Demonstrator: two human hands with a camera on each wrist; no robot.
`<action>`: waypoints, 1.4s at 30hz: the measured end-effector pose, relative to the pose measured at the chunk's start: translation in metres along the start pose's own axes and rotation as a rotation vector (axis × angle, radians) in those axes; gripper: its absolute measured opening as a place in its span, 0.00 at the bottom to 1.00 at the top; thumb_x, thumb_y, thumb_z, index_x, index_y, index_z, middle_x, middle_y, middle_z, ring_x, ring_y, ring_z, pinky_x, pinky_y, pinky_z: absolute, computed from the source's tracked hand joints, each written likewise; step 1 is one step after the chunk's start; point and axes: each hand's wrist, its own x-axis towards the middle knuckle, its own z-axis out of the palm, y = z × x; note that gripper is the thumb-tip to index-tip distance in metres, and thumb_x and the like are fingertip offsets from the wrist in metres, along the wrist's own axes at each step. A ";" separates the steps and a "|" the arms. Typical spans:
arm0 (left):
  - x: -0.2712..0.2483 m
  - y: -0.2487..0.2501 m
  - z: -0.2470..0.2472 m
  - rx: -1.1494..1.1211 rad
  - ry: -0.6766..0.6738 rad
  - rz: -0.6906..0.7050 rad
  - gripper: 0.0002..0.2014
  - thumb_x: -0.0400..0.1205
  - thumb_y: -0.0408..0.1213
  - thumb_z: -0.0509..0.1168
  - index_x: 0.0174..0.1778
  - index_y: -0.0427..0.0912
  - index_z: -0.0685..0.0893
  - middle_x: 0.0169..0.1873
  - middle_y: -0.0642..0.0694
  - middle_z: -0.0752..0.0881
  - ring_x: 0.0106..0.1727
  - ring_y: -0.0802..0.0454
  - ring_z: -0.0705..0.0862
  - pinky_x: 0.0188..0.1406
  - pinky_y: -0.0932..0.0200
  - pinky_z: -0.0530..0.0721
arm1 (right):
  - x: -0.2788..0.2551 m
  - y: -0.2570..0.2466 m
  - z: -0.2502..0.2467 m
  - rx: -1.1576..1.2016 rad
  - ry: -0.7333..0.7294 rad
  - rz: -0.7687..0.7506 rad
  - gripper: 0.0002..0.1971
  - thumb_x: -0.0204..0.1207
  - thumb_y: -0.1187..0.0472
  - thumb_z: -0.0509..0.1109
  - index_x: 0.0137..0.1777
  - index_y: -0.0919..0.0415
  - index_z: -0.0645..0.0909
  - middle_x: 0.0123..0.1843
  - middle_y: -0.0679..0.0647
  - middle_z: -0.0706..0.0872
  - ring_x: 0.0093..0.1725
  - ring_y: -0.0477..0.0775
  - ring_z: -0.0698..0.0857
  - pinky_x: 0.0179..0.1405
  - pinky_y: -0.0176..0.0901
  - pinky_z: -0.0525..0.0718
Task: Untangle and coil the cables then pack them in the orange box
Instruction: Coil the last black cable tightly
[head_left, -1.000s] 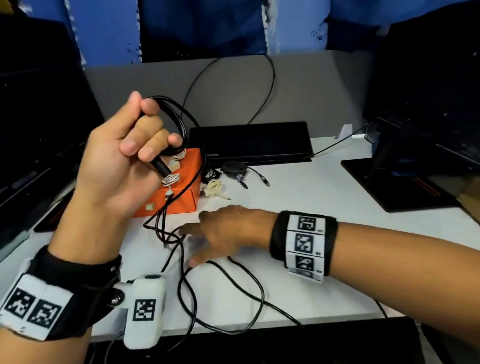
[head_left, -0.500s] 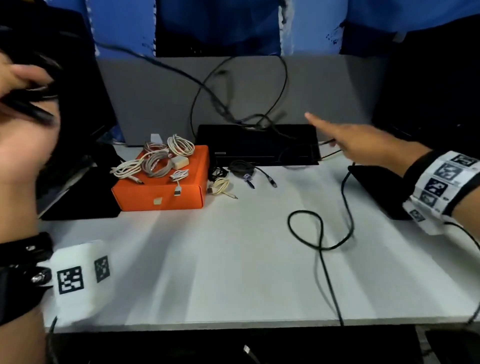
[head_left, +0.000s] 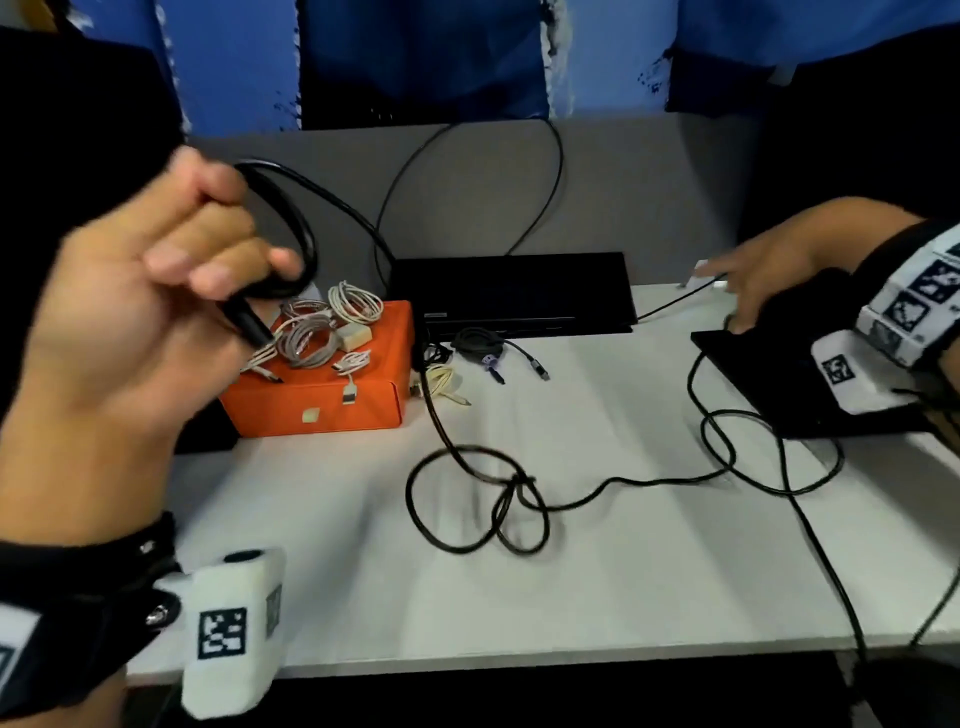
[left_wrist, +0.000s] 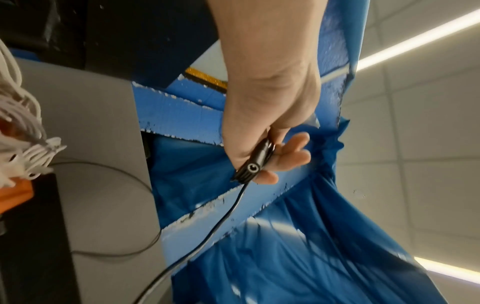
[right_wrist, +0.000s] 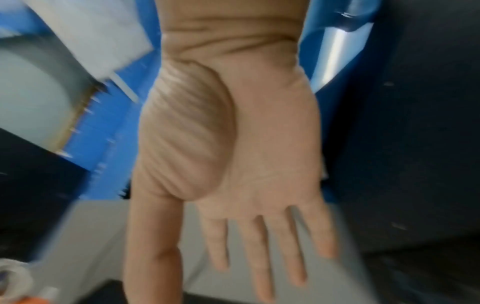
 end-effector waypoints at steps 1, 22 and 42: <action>0.004 -0.006 0.013 -0.091 0.001 -0.116 0.18 0.94 0.42 0.50 0.46 0.44 0.82 0.21 0.54 0.78 0.25 0.58 0.78 0.51 0.60 0.83 | -0.016 -0.022 0.005 -0.063 0.028 -0.071 0.55 0.66 0.57 0.88 0.90 0.49 0.62 0.83 0.49 0.74 0.83 0.60 0.73 0.82 0.49 0.70; -0.009 -0.076 0.047 -0.040 -0.278 -0.515 0.22 0.90 0.47 0.49 0.41 0.41 0.83 0.20 0.47 0.78 0.34 0.43 0.85 0.58 0.49 0.86 | -0.100 -0.177 0.148 0.714 0.592 -0.904 0.17 0.94 0.51 0.55 0.42 0.51 0.76 0.33 0.45 0.80 0.32 0.42 0.79 0.36 0.36 0.73; 0.005 -0.054 0.028 0.672 0.196 0.212 0.12 0.94 0.39 0.51 0.67 0.44 0.77 0.53 0.52 0.93 0.42 0.54 0.91 0.61 0.49 0.86 | -0.114 -0.195 0.177 0.768 -0.290 -0.880 0.16 0.93 0.58 0.61 0.78 0.49 0.72 0.33 0.53 0.69 0.23 0.46 0.71 0.21 0.38 0.71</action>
